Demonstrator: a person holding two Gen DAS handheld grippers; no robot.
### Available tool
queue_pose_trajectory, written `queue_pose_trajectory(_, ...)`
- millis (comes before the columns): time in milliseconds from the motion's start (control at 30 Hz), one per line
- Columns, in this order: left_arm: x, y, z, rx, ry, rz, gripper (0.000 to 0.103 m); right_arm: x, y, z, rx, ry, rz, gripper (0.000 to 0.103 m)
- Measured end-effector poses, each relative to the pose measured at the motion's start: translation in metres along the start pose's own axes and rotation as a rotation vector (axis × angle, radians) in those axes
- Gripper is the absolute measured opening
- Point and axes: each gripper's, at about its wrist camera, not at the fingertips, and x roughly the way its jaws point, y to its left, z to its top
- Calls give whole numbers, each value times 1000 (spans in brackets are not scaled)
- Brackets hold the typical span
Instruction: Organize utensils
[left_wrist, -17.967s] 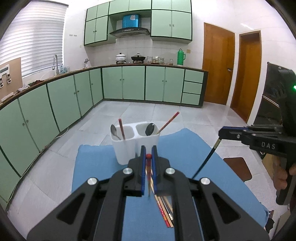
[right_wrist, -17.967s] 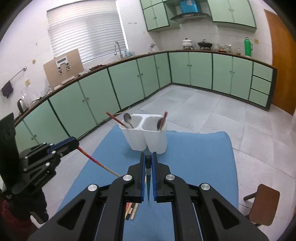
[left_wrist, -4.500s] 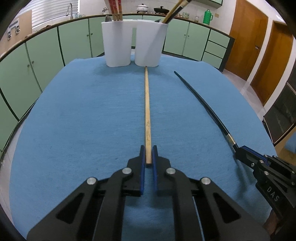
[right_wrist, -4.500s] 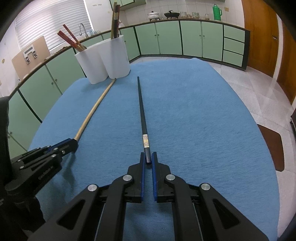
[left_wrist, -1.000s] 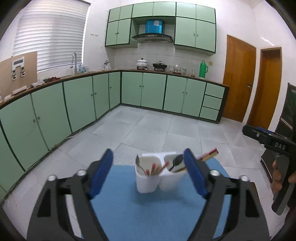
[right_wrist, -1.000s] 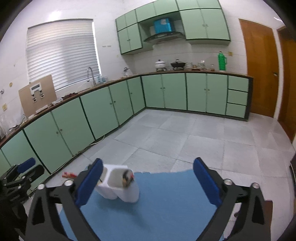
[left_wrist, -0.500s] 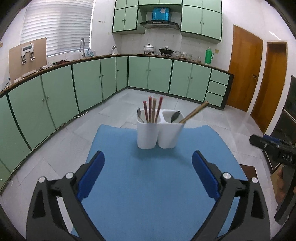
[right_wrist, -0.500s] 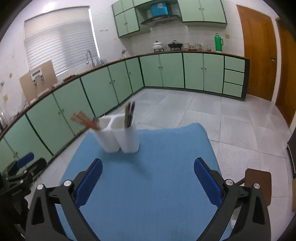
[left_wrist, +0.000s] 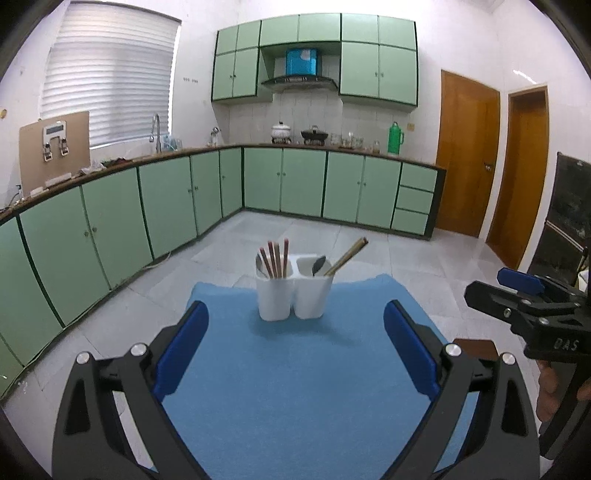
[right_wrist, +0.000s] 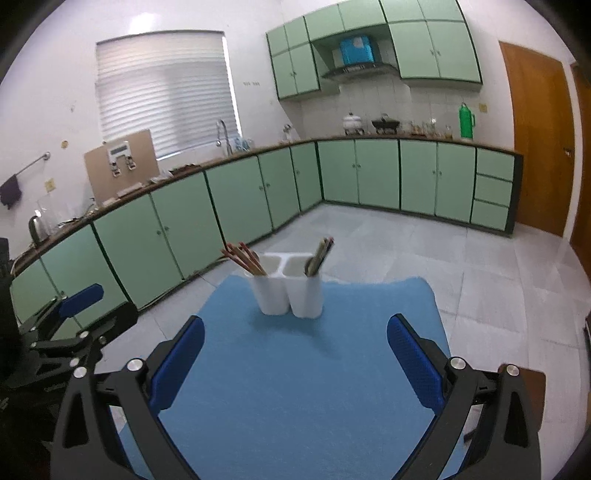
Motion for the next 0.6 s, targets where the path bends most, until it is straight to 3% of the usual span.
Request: queue_pose_trajectory(600,-41,0,8,-4,-66,8,93,-28,24,8,-61,-57,-6,97)
